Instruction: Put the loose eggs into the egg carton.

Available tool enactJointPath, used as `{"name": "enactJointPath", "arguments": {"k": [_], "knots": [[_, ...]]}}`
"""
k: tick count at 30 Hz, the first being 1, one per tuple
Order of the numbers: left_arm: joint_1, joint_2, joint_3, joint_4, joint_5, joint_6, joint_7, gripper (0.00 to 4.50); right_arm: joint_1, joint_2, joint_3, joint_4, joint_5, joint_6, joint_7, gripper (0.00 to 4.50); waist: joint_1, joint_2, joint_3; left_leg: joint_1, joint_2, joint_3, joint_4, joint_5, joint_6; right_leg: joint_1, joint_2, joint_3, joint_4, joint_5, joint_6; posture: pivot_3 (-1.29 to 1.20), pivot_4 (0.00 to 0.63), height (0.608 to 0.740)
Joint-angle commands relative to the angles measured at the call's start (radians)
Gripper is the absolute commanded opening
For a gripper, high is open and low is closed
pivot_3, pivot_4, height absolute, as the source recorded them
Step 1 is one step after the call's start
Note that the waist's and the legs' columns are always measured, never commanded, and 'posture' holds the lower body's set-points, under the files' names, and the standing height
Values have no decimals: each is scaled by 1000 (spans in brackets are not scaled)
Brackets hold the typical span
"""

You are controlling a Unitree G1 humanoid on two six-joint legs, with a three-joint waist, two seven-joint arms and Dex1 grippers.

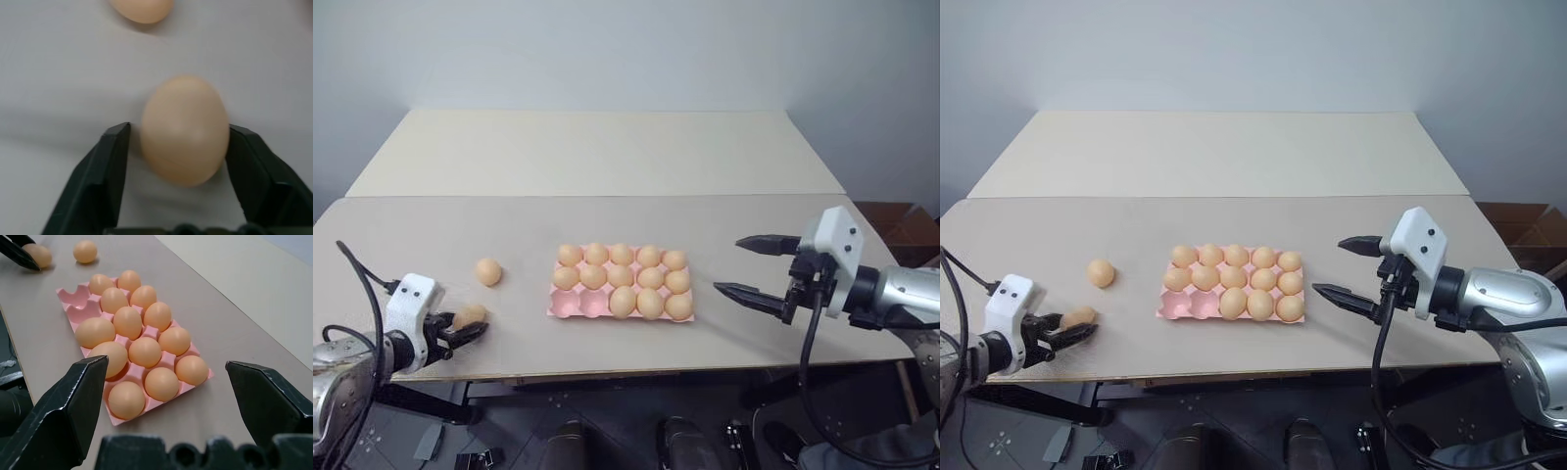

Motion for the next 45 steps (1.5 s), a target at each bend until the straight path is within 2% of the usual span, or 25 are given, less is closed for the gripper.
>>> {"name": "enactJointPath", "arguments": {"k": [1, 4, 7, 10, 14, 15, 18, 25, 27, 33, 40, 45], "knots": [[16, 48, 20, -42, 10, -128, -101, 2000, 10, -17, -54, -44, 26, -17, -14, 4500, 0, 0, 0, 0, 0, 0, 0, 0, 0, 0, 0, 0, 0, 0, 0, 0, 150, 740], [31, 86, 46, -92, -17, -261, -246, 2000, 20, -15, -58, -51, 28, -18, -24, 4500, 2, 0, 0, -1, 0, 0, 0, 0, 0, -1, -1, 0, 0, -4, -7, 0, 150, 740], [-3, 99, 29, -112, -56, -324, -329, 2000, 22, -12, -52, -55, 28, -22, -33, 4500, 6, 0, 0, -1, 0, 0, 0, 0, 0, 0, -2, 0, 0, -4, -7, 0, 150, 740], [-133, 74, -95, -105, -79, -346, -354, 2000, 16, -5, -37, -55, 26, -31, -51, 4500, 16, 1, 0, -1, -2, 1, 0, 0, 0, 0, -2, -1, 0, -4, -7, 0, 150, 740], [-289, 0, -319, -39, -8, -377, -360, 2000, 8, -3, -22, -58, 21, -34, -70, 4500, 13, 0, 0, -1, -4, 2, 1, 0, 0, 2, -2, 0, -1, -2, -3, 0, 150, 740], [-313, -17, -358, -21, 4, -388, -367, 2000, 9, -4, -19, -62, 17, -37, -74, 4500, 10, 0, 0, -1, -5, 2, 1, 0, 0, 2, -2, 0, -1, 1, 3, 0, 150, 740], [-372, -68, -447, 21, 41, -412, -368, 2000, 9, -2, -18, -73, 21, -35, -89, 4500, 3, 0, 0, -2, -5, 1, 1, 0, 0, 1, -1, 1, -2, 2, 4, 0, 150, 740], [-462, -119, -550, 81, 109, -399, -349, 2000, 22, -3, -34, -91, 35, -26, -115, 4500, 4, 0, 0, -2, -5, 0, 1, 0, 1, 2, -1, 0, -1, 2, 4, 0, 150, 740], [-475, -109, -548, 76, 96, -377, -365, 2477, 31, -4, -44, -98, 42, -23, -120, 4500, 5, 0, 0, -2, -5, 0, 1, 0, 1, 2, -1, 0, -1, 2, 4, 0, 150, 740], [-441, -56, -443, 11, 59, -383, -378, 4311, 43, -8, -49, -103, 51, -27, -128, 4500, 2, 0, 0, -2, -5, -3, 1, 0, 1, 1, -1, 1, -2, 2, 5, 0, 150, 740], [-310, 17, -155, -53, -48, -393, -402, 4311, 36, -11, -27, -77, 40, -46, -112, 4500, -1, 0, 0, -2, -4, -3, 1, 0, 1, 1, -1, 0, -1, 2, 5, 0, 150, 740], [-93, 54, 182, -62, -55, -378, -406, 4311, 23, -19, -11, -46, 31, -71, -83, 4500, -13, 0, 0, -1, -3, -3, 1, 0, 1, 1, -1, 1, -1, 1, 4, 0, 150, 740]]}}
